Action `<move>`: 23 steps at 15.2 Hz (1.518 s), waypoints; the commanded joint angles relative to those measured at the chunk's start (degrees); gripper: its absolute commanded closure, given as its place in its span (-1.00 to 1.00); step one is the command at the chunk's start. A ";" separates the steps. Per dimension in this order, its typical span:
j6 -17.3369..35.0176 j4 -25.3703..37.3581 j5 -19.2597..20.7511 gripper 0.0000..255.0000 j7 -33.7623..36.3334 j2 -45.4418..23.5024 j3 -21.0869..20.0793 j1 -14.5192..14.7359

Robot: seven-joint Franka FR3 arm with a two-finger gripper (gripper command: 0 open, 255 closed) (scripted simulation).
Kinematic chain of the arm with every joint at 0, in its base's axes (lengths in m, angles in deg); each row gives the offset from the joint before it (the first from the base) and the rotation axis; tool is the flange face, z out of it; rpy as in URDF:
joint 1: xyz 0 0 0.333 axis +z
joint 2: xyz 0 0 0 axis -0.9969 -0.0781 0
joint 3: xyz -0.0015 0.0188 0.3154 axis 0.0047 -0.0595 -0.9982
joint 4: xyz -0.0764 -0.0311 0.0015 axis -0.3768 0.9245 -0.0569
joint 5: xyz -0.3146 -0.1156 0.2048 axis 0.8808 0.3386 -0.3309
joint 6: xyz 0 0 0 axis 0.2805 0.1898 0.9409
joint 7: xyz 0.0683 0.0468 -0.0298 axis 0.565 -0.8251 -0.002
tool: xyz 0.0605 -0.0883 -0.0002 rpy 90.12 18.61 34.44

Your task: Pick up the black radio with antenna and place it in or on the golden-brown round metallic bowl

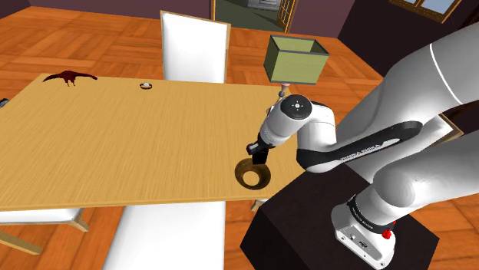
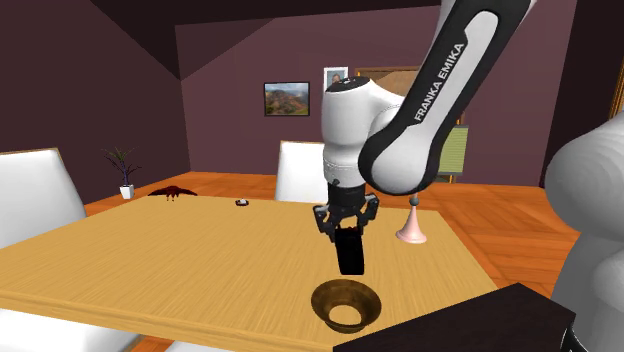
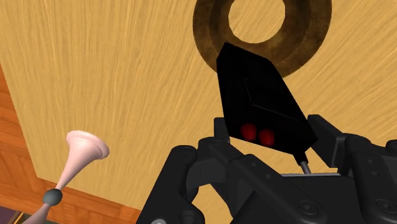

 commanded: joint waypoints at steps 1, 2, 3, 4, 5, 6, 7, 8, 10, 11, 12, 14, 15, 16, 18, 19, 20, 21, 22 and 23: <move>1.57 -0.40 3.40 1.00 2.82 -1.20 -2.10 -2.88; 2.18 -0.22 5.89 1.00 4.90 -2.20 -3.81 -5.05; 2.70 0.02 8.67 1.00 7.21 -3.26 -5.68 -7.41; 3.09 0.33 11.79 1.00 9.77 -4.41 -7.68 -9.96; 3.32 0.74 15.31 1.00 12.63 -5.67 -9.80 -12.67; 3.31 1.25 19.30 1.00 15.83 -7.12 -11.95 -15.46; 2.97 1.88 23.79 1.00 19.39 -8.85 -14.00 -18.18; 2.21 2.63 28.71 1.00 23.24 -10.92 -15.71 -20.56; -0.47 4.26 38.55 1.00 30.75 -15.93 -17.17 -23.11; -2.01 4.99 42.73 1.00 33.88 -18.45 -16.77 -23.08; -3.49 5.68 46.43 1.00 36.63 -20.85 -15.72 -22.33; -3.37 5.66 46.30 1.00 36.56 -20.73 -15.12 -21.72; -3.37 5.66 46.32 1.00 36.57 -20.73 -15.10 -21.70; -3.37 5.66 46.30 1.00 36.56 -20.72 -15.10 -21.70; -3.37 5.66 46.30 1.00 36.56 -20.72 -15.10 -21.70; -3.36 5.66 46.30 1.00 36.56 -20.72 -15.10 -21.70; -3.36 5.66 46.30 -1.00 36.56 -20.72 -15.10 -21.70; -3.36 5.66 46.29 -1.00 36.55 -20.72 -15.11 -21.71; -3.36 5.66 46.29 -1.00 36.55 -20.72 -15.10 -21.70; -3.36 5.66 46.29 -1.00 36.55 -20.72 -15.10 -21.70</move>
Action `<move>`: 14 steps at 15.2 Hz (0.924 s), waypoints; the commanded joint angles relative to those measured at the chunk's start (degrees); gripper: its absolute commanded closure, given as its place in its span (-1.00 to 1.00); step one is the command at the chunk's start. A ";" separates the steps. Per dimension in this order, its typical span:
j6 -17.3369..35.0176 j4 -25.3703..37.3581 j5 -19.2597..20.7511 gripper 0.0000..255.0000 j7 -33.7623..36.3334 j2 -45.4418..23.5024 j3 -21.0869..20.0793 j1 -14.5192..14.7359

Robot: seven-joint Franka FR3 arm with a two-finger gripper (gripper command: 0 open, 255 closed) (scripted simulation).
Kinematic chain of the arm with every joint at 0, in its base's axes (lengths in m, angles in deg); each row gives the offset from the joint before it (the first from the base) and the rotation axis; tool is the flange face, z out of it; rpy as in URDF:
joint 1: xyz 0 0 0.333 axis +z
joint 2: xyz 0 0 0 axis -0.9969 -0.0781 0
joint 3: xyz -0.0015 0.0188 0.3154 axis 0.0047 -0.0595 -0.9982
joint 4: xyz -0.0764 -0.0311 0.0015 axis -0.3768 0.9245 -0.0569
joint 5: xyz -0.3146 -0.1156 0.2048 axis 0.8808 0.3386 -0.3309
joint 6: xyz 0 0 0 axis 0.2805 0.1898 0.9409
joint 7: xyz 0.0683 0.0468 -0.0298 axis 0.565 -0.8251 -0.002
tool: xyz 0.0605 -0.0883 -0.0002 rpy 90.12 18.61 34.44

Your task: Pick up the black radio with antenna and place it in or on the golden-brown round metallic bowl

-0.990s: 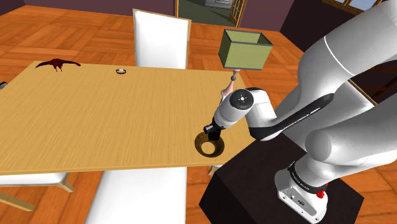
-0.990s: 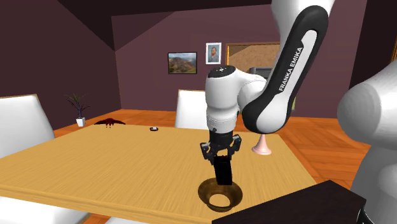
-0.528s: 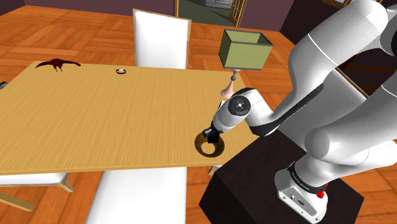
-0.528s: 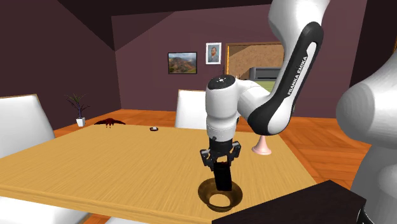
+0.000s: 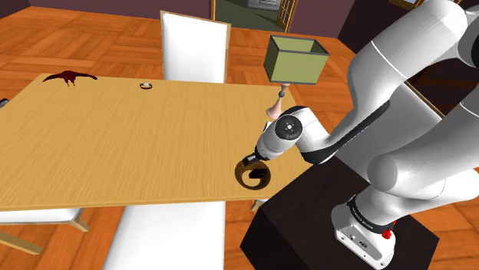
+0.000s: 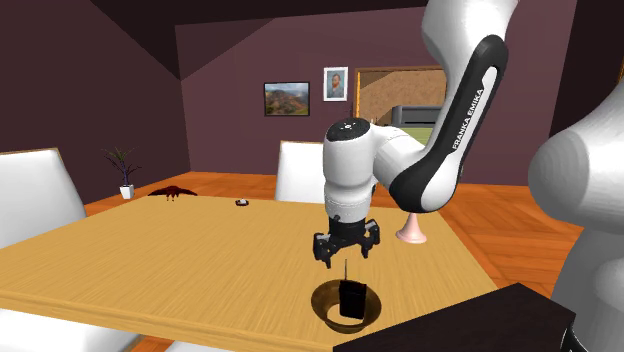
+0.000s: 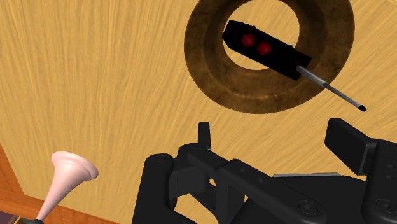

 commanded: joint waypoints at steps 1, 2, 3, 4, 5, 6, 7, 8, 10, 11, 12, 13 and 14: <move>0.00 0.00 0.00 -1.00 0.00 0.00 0.00 0.00; 0.00 0.00 0.00 -1.00 0.00 0.00 0.00 0.00; 3.76 -2.19 -10.08 -1.00 -6.83 6.38 -2.82 -1.28; 7.26 -4.90 -24.99 -1.00 -17.49 13.46 -2.43 1.72; 7.80 -6.91 -38.28 -1.00 -27.18 18.25 1.34 8.50; 6.65 -7.74 -44.28 -1.00 -31.56 20.46 6.03 14.92; 6.26 -7.56 -42.12 -1.00 -30.03 19.80 8.14 16.60; 6.24 -7.55 -41.98 -1.00 -29.93 19.76 8.28 16.72; 6.24 -7.55 -41.98 -1.00 -29.93 19.76 8.29 16.72; 6.24 -7.55 -41.98 -1.00 -29.93 19.76 8.29 16.72; 6.24 -7.55 -41.98 -1.00 -29.93 19.76 8.29 16.72; 6.24 -7.55 -41.98 -1.00 -29.93 19.76 8.29 16.72; 6.24 -7.55 -41.98 -1.00 -29.93 19.76 8.29 16.72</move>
